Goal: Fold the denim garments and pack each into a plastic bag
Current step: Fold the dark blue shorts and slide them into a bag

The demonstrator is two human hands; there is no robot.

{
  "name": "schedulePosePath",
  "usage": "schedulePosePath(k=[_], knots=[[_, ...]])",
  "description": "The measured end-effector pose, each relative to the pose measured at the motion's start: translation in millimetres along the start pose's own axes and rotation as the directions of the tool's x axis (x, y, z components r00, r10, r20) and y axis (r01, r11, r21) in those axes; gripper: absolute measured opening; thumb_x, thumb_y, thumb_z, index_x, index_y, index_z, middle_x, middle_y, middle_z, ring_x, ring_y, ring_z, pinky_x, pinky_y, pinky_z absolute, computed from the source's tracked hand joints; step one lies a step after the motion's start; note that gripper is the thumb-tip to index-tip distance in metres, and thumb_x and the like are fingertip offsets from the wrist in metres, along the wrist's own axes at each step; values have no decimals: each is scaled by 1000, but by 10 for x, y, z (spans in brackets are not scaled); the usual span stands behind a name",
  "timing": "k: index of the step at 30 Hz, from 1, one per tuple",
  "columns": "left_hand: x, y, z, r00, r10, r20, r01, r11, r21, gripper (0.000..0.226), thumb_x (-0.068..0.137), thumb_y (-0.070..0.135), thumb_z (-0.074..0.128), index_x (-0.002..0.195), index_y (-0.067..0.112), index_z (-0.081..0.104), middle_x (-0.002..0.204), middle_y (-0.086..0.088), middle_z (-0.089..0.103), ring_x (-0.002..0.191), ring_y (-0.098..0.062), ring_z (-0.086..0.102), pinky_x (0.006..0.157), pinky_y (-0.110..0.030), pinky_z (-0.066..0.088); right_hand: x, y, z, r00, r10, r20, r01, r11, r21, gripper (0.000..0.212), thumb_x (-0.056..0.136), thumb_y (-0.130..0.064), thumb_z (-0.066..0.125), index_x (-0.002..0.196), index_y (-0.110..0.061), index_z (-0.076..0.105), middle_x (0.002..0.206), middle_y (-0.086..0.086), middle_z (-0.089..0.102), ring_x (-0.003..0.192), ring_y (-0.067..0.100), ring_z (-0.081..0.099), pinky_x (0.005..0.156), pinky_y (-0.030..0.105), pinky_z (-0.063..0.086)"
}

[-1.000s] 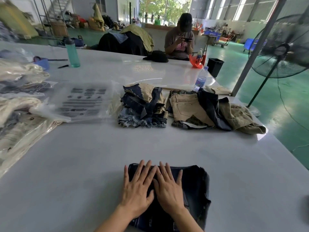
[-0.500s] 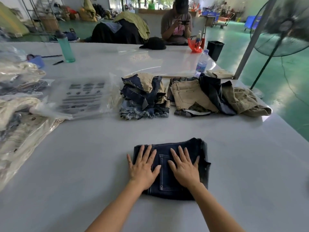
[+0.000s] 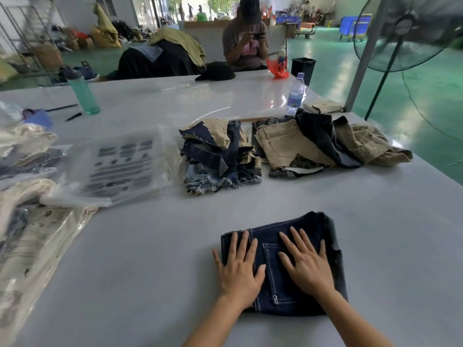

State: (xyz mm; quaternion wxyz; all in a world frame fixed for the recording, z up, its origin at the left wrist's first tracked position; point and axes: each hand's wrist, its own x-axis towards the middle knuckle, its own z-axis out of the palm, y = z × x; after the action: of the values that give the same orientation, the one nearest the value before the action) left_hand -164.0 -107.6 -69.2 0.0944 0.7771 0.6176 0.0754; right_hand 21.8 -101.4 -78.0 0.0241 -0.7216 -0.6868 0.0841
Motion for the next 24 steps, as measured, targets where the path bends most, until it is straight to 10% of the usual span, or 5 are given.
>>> schedulePosePath(k=[2,5,8,14,24], knots=[[14,-82,-101,990,78,-117,-86,994,-66,56,90,46,44,143,30,39,156,8,22,146,-25,8,107,-65,-2,-4,-6,8,1000,16,-4,-16,1000,-9,61,91,-65,8,141,-44,-19,150,-20,-22,137,4,-27,114,49,-15],[272,-470,-349,892,213,-398,-284,950,-130,33,83,29,48,102,11,68,105,-3,68,97,-24,65,88,-52,52,-16,-14,26,999,31,-17,-31,999,-24,60,91,-65,9,139,-47,-22,150,-21,-22,137,5,-28,114,48,-15],[767,-1118,-690,933,29,-359,-85,986,-140,30,83,17,45,94,-1,66,94,-16,65,89,-34,61,74,-39,51,-15,-16,16,999,35,-25,-36,999,-29,59,92,-65,11,138,-49,-21,151,-21,-19,138,6,-26,115,48,-15],[1685,-2398,-1027,876,-476,-77,483,864,145,43,97,25,42,132,-1,43,138,-24,39,124,-40,37,100,-47,36,-34,-29,-4,998,41,-41,-42,999,-16,56,92,-66,8,138,-51,-20,152,-22,-18,141,6,-23,114,43,-18],[1820,-3294,-995,836,-547,-40,542,813,212,23,96,20,52,98,3,69,107,-26,63,99,-39,60,86,-39,44,-47,-57,-36,996,51,-69,-50,999,10,58,88,-66,11,144,-49,6,155,-20,5,146,8,-2,118,44,-4]])
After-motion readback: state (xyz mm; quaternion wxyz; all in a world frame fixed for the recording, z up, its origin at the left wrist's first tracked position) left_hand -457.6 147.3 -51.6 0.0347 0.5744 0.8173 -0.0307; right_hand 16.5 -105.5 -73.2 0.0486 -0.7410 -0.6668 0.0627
